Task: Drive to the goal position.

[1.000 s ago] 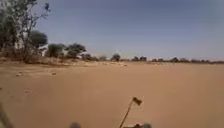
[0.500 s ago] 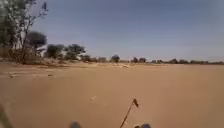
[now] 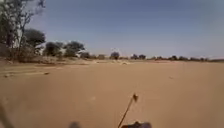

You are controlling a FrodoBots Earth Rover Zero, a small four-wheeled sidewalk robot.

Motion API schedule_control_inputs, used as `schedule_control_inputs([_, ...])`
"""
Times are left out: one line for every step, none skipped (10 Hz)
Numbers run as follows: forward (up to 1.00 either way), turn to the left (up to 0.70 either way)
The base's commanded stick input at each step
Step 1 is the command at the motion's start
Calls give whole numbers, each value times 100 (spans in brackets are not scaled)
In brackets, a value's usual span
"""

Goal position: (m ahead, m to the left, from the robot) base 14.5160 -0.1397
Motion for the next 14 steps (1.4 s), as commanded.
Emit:
schedule_control_inputs([50, -2])
schedule_control_inputs([50, 0])
schedule_control_inputs([50, 0])
schedule_control_inputs([50, 0])
schedule_control_inputs([50, 0])
schedule_control_inputs([50, 0])
schedule_control_inputs([50, 0])
schedule_control_inputs([50, 0])
schedule_control_inputs([50, 0])
schedule_control_inputs([50, 0])
schedule_control_inputs([50, 0])
schedule_control_inputs([50, 0])
schedule_control_inputs([50, 0])
schedule_control_inputs([50, 0])
